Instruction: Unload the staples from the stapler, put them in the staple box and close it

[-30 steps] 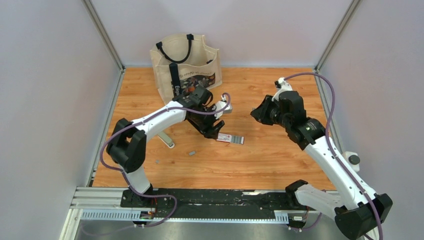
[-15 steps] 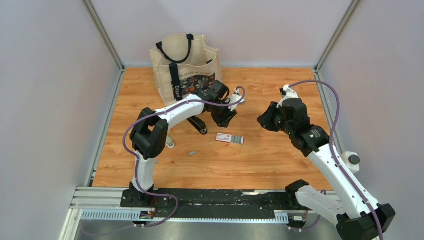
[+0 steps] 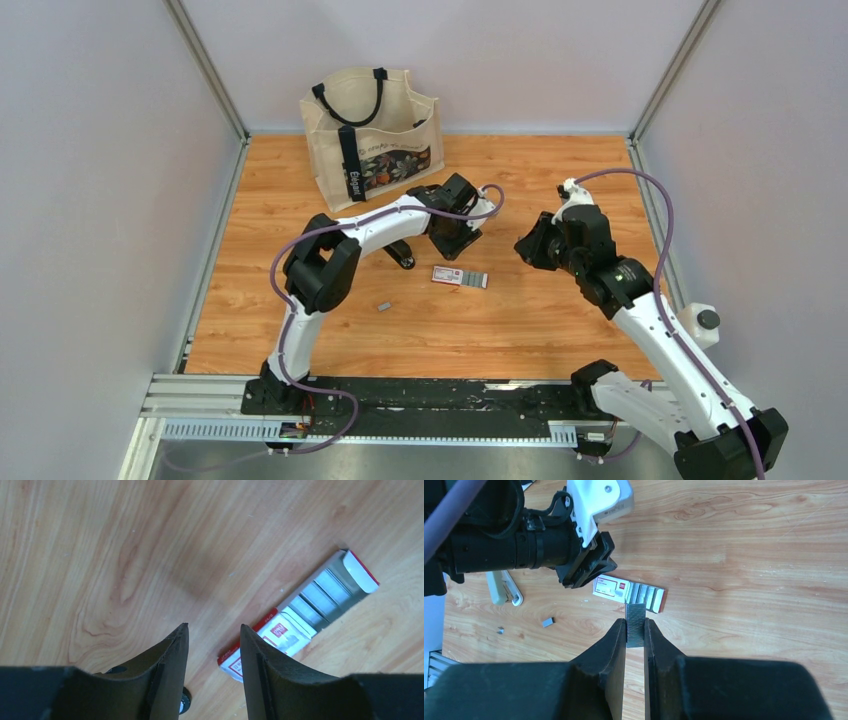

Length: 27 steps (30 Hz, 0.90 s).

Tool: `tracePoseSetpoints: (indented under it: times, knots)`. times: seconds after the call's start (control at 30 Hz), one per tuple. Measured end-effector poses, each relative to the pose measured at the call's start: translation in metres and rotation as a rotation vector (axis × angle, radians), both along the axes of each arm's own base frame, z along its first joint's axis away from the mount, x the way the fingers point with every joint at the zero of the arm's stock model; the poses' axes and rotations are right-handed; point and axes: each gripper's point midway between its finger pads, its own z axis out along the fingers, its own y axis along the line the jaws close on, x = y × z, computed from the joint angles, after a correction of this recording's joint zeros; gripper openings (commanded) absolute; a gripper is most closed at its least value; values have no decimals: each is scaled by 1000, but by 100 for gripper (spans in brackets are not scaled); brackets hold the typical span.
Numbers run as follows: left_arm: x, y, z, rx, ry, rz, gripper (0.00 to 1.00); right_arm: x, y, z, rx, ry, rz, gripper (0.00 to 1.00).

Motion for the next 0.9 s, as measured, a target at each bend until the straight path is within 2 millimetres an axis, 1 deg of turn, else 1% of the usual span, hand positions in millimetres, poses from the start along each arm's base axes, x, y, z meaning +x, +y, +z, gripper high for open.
tracePoseSetpoints:
  times: [0.17,0.33,0.57,0.73,0.9]
  knots:
    - [6,1,-6,25,-4,46,53,-2,1,-1,6,-7,10,9]
    - [0,-1,-15,44,12,57,53,-3,3,-3,18,-16,21,8]
    - [-6,-7,-16,41,20,65,53,-5,6,-7,28,-9,40,8]
    - [-8,-8,-18,44,26,72,52,-5,9,-6,37,-15,50,8]
    - [-9,-7,-25,57,32,75,52,-3,10,-6,39,-20,53,9]
